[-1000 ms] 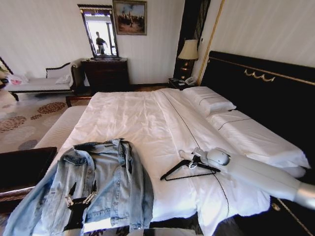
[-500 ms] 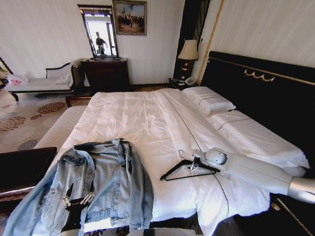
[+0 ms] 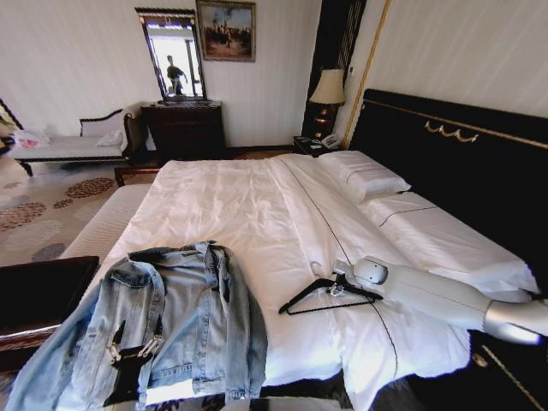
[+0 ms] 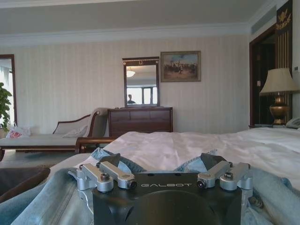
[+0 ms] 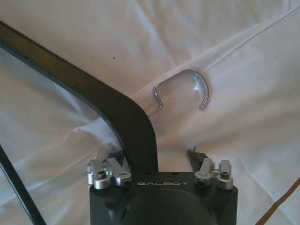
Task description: Pick up the clothes from the bed and hang them on the clothes hanger.
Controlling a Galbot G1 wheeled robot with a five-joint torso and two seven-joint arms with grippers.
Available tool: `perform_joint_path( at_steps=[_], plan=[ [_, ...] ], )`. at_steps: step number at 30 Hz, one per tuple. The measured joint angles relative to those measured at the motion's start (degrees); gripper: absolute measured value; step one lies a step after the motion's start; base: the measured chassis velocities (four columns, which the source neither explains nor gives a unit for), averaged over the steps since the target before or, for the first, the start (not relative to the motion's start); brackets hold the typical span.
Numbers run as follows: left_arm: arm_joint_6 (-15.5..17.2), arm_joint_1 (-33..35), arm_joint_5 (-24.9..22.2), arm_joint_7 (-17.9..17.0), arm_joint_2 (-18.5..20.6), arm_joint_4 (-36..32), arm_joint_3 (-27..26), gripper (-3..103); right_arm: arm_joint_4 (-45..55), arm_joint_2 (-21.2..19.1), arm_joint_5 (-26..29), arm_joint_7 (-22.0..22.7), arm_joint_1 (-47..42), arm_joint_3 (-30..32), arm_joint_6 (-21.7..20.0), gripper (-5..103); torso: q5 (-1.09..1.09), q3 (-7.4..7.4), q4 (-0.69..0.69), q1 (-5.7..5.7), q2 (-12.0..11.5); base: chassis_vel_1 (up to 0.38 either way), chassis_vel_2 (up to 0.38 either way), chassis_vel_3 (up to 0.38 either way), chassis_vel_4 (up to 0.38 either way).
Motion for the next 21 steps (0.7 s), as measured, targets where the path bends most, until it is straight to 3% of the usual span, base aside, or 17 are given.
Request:
perform_joint_path(
  at_steps=[2,6,8,11,13,14,21],
  plan=[
    [-0.1,-0.1,0.0,0.0,0.0,0.1,0.0,98,0.1,0.0,0.0,0.0,0.1,0.0,0.0,73,0.0,0.0,0.0,0.0,0.0,0.0,0.0,0.0,0.0],
    [-0.1,-0.2,-0.4,-0.1,0.0,0.3,0.1,98,0.9,-0.2,0.0,0.1,0.1,-0.4,-0.1,51,0.0,0.0,-0.01,0.0,0.0,0.0,0.0,0.0,0.0],
    [-0.1,-0.2,-0.4,-0.1,0.0,0.3,0.1,98,1.0,-0.2,0.0,0.1,0.1,-0.4,-0.1,51,0.0,0.0,0.0,0.0,0.0,0.0,0.0,0.0,0.0],
    [-0.2,-0.2,-0.5,-0.1,0.0,0.3,0.1,98,1.1,-0.2,0.1,0.2,-0.1,-0.4,-0.1,35,0.0,0.0,0.0,0.0,0.0,0.0,0.0,0.0,0.0],
    [-0.2,-0.1,-0.5,-0.1,0.0,0.3,0.1,98,1.2,-0.2,0.0,0.2,-0.1,-0.4,-0.2,35,0.0,0.0,0.0,0.0,0.0,0.0,0.0,0.0,0.0],
    [-0.3,0.0,-0.5,-0.1,0.0,0.3,0.1,98,1.8,-0.6,0.1,0.3,-0.1,-0.1,-0.2,29,0.01,0.0,0.01,0.0,0.0,0.0,0.0,0.0,0.0],
    [-0.3,0.0,-0.6,-0.2,0.0,-0.2,0.0,98,3.4,-1.9,-0.3,1.4,-1.7,4.0,-0.3,29,0.02,0.0,0.0,0.0,0.0,0.0,0.0,0.0,0.0]
  ],
)
